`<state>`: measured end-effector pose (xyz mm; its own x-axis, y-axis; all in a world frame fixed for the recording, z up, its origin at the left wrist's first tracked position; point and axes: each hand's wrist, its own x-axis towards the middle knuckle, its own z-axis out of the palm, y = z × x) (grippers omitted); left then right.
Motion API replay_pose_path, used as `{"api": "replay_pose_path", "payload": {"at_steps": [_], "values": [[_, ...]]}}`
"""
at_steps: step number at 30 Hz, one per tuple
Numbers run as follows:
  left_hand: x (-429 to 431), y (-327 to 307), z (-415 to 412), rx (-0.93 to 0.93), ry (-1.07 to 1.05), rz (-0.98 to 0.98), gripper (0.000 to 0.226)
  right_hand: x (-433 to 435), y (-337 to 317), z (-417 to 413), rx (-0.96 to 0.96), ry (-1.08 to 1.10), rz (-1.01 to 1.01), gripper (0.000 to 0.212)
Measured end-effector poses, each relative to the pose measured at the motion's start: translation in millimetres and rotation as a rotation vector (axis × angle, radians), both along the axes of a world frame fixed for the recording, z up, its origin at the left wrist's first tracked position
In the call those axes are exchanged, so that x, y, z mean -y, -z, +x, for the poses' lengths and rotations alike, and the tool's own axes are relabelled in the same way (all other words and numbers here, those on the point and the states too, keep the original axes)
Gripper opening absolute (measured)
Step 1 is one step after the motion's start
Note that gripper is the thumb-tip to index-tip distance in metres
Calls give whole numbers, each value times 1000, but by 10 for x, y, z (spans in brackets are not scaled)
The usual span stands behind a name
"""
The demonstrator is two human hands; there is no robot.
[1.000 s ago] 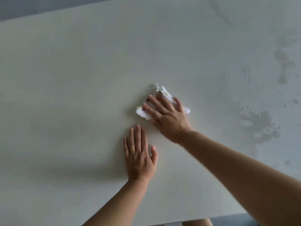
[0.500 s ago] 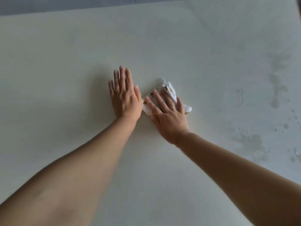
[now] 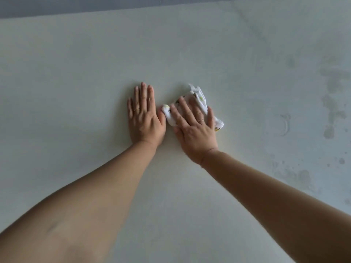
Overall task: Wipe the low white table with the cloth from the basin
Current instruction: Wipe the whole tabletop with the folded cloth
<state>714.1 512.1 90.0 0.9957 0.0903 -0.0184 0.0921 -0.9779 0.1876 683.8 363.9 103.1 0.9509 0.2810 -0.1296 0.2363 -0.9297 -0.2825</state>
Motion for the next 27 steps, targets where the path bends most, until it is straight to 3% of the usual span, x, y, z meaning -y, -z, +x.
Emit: {"api": "replay_pose_path", "payload": {"at_steps": [2,4,9,11,16,19,22,25,27], "values": [[-2,-20,-3,4,-11,7,62,263,-14,170,45,-189,-32,50],[6,-30,-4,0,-11,14,61,575,6,427,77,-198,-94,50],[13,-37,17,-26,-20,15,63,778,42,1011,0,510,10,49],[15,-33,15,-31,-17,17,63,445,25,1002,-14,603,38,51],[21,-39,17,-19,-22,19,58,-176,5,585,5,-84,14,50],[13,-40,18,-25,-12,24,61,219,-3,952,51,-270,-60,48],[13,-60,20,-39,-11,23,63,556,22,1446,15,66,-38,47],[19,-75,32,-64,-13,19,64,310,17,1625,-48,437,5,49],[17,-79,36,-73,-11,20,64,-85,5,1500,-73,405,49,50]]}}
